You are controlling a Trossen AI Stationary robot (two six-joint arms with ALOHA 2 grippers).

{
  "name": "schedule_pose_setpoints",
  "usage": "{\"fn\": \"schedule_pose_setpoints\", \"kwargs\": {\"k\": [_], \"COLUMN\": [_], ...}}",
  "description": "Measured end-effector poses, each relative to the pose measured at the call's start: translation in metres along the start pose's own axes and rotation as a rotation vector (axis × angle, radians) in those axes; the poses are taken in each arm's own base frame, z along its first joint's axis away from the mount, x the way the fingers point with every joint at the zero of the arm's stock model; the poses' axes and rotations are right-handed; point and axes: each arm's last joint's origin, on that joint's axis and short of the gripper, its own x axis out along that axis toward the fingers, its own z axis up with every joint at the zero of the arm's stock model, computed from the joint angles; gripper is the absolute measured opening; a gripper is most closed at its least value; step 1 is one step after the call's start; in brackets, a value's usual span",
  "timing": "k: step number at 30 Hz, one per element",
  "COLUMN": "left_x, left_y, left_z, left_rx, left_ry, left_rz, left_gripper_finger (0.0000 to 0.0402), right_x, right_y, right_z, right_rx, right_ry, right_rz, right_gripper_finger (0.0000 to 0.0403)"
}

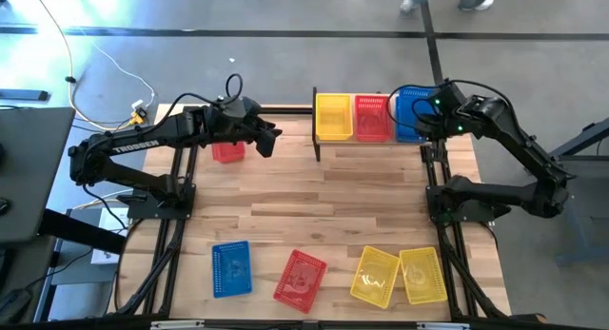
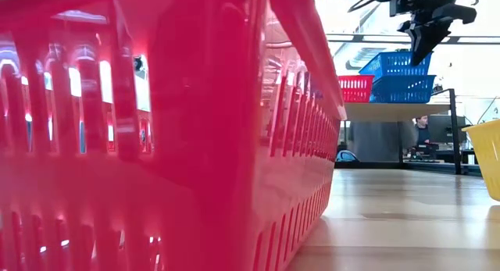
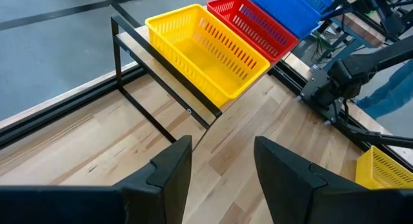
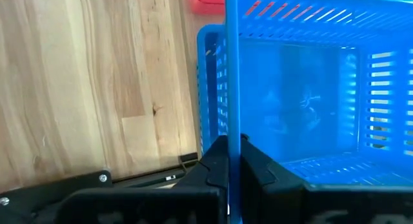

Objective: Stack baskets on shelf by color
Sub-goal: Stack the top blue basket on the blue basket on the shelf

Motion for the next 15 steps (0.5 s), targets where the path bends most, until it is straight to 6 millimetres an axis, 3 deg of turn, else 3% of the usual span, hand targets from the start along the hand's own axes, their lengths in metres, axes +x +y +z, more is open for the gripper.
{"fn": "schedule_pose_setpoints", "kwargs": {"k": [6, 15], "left_x": [0.0, 0.0], "left_y": [0.0, 0.0], "left_z": [0.0, 0.0], "left_rx": [0.0, 0.0], "left_ry": [0.0, 0.0], "left_rz": [0.0, 0.0], "left_gripper_finger": [0.0156, 0.0156], "right_x": [0.0, -0.0002], "right_y": [-0.0001, -0.0009], "right_z": [0.0001, -0.0006], "right_rx": [0.021, 0.051], "right_ry": [-0.001, 0.022], "right_rz": [-0.001, -0.032], "right_gripper_finger": [0.0008, 0.0071]}}
